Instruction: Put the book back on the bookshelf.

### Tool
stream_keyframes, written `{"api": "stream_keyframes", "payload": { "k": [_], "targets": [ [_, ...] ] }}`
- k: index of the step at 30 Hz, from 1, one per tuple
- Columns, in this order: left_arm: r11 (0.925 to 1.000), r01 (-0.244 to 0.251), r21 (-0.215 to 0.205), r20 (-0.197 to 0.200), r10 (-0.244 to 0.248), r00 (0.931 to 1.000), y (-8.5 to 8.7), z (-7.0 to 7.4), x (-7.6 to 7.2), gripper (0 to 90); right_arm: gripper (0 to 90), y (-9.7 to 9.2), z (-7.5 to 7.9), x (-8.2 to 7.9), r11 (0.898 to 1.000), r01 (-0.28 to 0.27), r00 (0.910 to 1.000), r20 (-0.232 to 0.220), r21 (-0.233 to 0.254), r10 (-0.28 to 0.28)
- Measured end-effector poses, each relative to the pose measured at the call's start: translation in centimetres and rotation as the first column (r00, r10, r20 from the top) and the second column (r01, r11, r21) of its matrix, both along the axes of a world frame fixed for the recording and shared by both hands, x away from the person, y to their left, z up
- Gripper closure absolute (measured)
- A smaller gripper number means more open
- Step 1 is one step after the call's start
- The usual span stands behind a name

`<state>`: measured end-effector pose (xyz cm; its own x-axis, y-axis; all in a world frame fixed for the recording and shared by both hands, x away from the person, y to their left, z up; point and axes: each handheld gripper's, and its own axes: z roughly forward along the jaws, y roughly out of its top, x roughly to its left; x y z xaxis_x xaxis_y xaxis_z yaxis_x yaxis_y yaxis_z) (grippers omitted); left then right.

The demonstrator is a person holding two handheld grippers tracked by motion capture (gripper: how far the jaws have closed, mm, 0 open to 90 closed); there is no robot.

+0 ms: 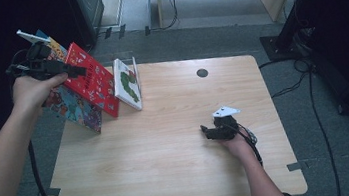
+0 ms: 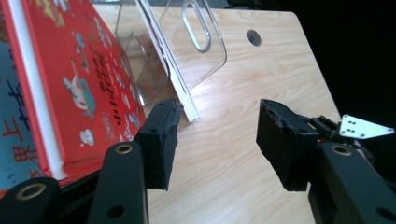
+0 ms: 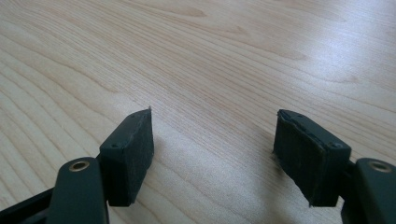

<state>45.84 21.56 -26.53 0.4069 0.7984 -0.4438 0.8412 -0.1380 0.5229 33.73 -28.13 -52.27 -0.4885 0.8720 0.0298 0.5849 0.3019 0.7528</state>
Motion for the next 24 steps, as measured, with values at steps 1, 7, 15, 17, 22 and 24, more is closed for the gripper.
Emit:
{"api": "stream_keyframes", "payload": {
  "k": [1, 7, 15, 17, 22, 24],
  "targets": [
    [1.0000, 0.008, -0.006, 0.000, -0.008, 1.0000, -0.3, -0.1, -0.2, 48.3, 28.7, 0.0, 0.0, 0.0, 1.000, 0.000, 1.0000, 0.000, 0.000, 0.000],
    [0.9982, 0.058, -0.013, -0.001, -0.058, 0.9983, -2.0, -0.6, -1.3, 46.5, 28.5, 0.0, 0.0, 0.0, 1.000, -0.001, 1.0000, -0.002, 0.002, 0.001],
    [0.9971, 0.060, -0.048, -0.005, -0.060, 0.9982, -2.5, -2.2, -2.4, 46.4, 26.7, 0.1, 0.0, -0.1, 1.000, -0.012, 0.9999, -0.003, -0.002, 0.012],
    [0.9969, 0.062, -0.048, -0.003, -0.062, 0.9981, -2.7, -2.6, -2.8, 46.4, 26.1, 0.1, 0.0, -0.1, 1.000, -0.014, 0.9999, -0.004, -0.003, 0.014],
    [0.9952, 0.076, -0.062, 0.003, -0.076, 0.9971, -3.3, -3.7, -3.7, 46.2, 24.6, 0.1, 0.0, 0.0, 1.000, -0.021, 0.9998, -0.006, -0.002, 0.021],
    [0.9944, 0.079, -0.070, 0.000, -0.079, 0.9968, -3.5, -4.1, -4.0, 46.0, 23.9, 0.1, 0.0, 0.0, 1.000, -0.026, 0.9997, -0.005, -0.003, 0.026]
  ]
}}
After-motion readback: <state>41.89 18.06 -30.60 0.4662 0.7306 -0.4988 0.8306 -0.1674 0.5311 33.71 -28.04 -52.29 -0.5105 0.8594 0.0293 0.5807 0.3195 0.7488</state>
